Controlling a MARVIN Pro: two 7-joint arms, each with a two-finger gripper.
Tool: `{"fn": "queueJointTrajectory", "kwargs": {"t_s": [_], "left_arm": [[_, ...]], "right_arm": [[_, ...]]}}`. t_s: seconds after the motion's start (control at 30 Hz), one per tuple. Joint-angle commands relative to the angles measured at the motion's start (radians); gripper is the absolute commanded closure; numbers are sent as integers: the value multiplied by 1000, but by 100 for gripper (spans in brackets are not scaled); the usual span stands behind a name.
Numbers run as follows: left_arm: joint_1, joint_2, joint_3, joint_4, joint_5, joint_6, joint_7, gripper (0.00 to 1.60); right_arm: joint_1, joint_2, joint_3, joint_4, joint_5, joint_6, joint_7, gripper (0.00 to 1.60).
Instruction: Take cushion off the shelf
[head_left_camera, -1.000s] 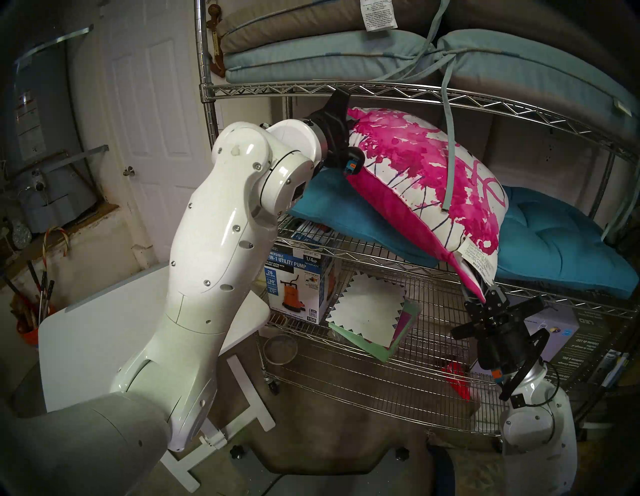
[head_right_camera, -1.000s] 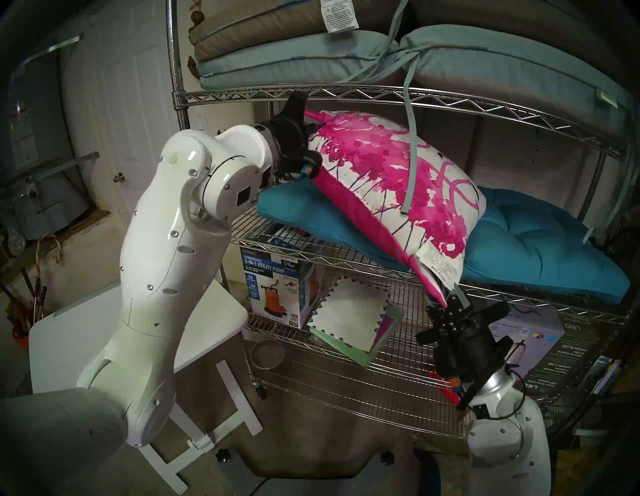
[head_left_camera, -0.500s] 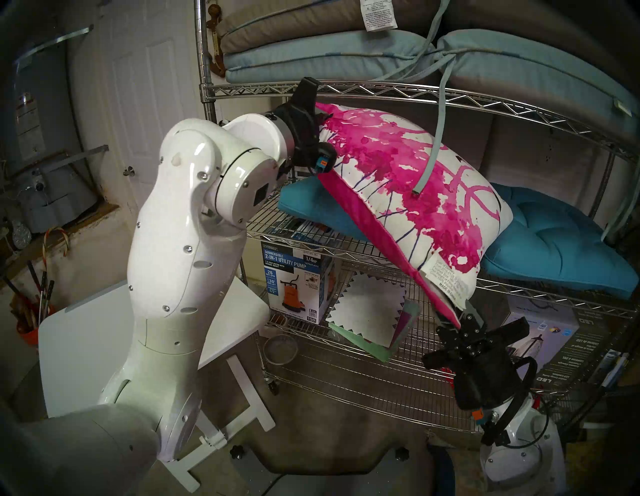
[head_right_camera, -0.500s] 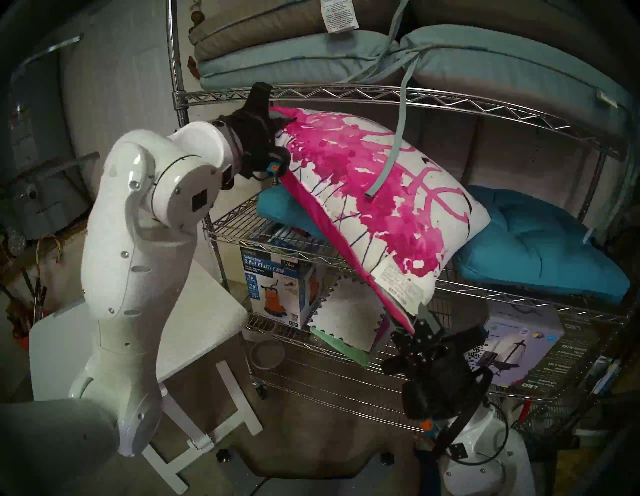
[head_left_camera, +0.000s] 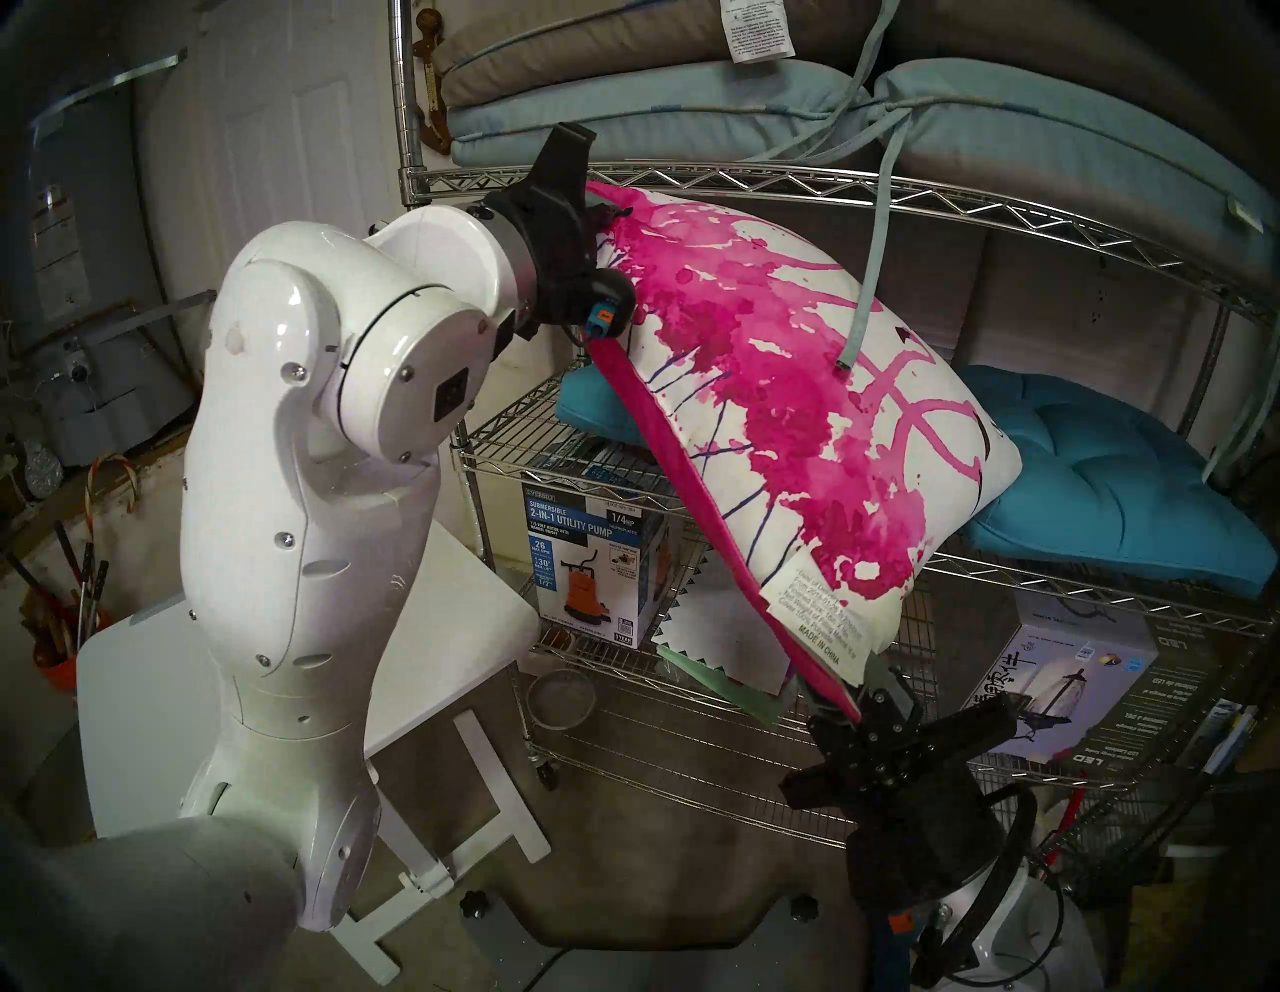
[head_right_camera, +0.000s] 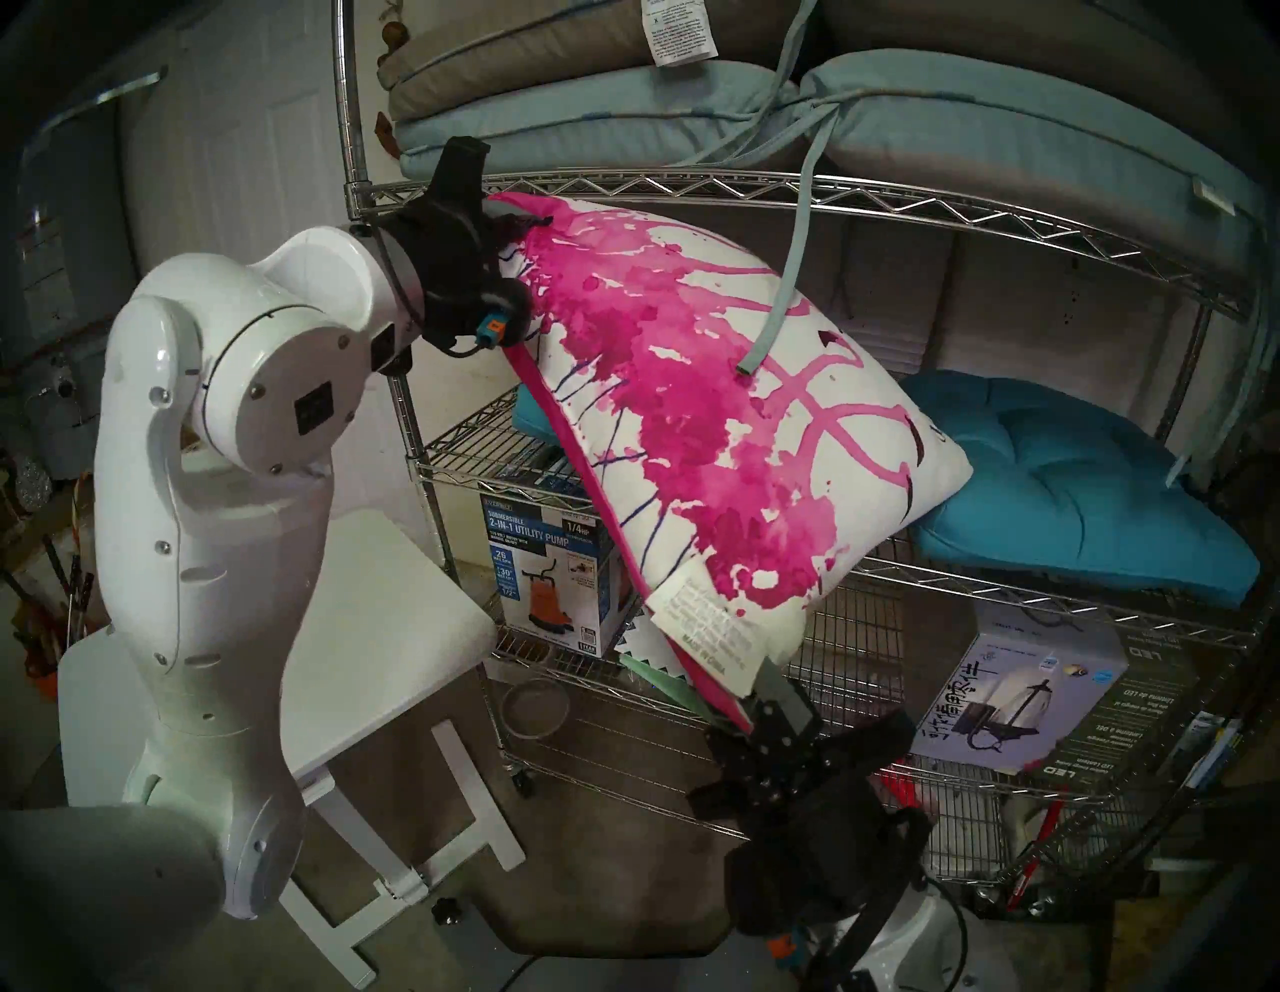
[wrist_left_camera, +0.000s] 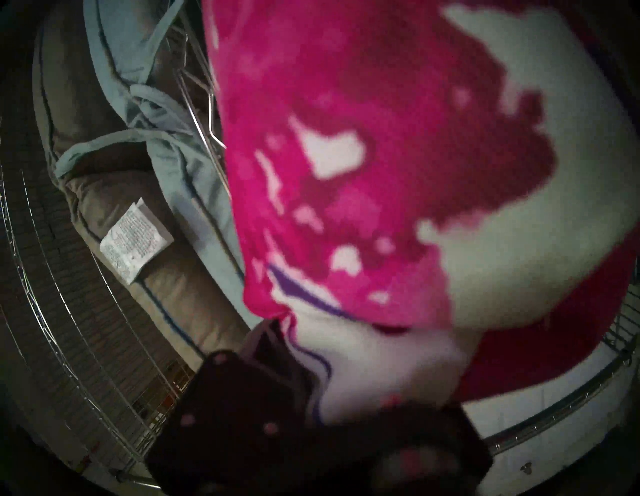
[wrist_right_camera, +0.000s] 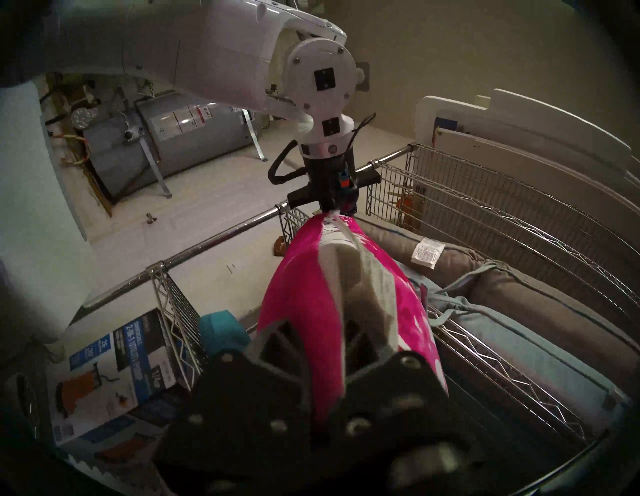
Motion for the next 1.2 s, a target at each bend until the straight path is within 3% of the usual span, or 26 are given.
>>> {"fn": "queueJointTrajectory", "kwargs": {"t_s": [0.0, 0.3, 0.53, 1.17], "left_arm": [[-4, 19, -32, -84, 17, 5, -20, 160], [7, 37, -68, -147, 31, 12, -71, 160], [8, 48, -96, -185, 36, 13, -109, 160], [-17, 82, -159, -185, 37, 2, -167, 160]], "right_arm": [[-81, 27, -61, -40, -72, -10, -67, 160], [-91, 99, -113, -46, -140, 0, -110, 160], [-48, 111, -119, -33, -148, -6, -104, 160], [52, 174, -173, 13, -153, -5, -71, 160]]}}
